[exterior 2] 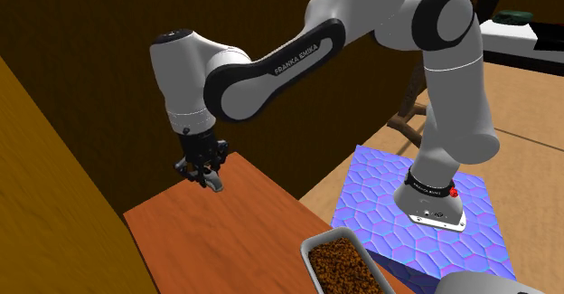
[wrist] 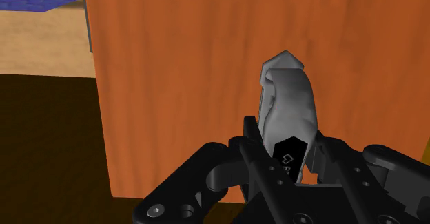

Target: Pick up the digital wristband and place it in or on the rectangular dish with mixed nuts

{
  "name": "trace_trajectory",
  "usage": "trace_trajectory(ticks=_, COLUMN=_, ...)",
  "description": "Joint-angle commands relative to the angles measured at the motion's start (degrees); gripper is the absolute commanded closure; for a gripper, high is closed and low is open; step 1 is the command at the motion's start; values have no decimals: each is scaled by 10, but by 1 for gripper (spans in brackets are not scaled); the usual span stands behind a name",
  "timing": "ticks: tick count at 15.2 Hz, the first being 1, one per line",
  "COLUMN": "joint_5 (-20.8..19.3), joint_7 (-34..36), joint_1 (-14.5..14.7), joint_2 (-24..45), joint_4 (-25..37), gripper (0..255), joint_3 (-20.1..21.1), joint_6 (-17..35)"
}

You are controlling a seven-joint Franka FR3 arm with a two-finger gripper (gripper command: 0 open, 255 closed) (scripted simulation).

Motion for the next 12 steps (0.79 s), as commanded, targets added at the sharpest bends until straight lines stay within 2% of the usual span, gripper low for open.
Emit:
trace_trajectory(ticks=1, joint_5=3, joint_7=-3, joint_1=-1, joint_2=-5, joint_4=10, gripper=255, joint_3=1, joint_6=-15)
trace_trajectory(ticks=8, joint_5=9, joint_7=-7, joint_1=0, joint_2=-15, joint_4=44, gripper=255, joint_3=5, joint_6=-57)
trace_trajectory(ticks=12, joint_5=37, joint_7=14, joint_1=-4, joint_2=-90, joint_4=-62, gripper=255, joint_3=23, joint_6=-21)
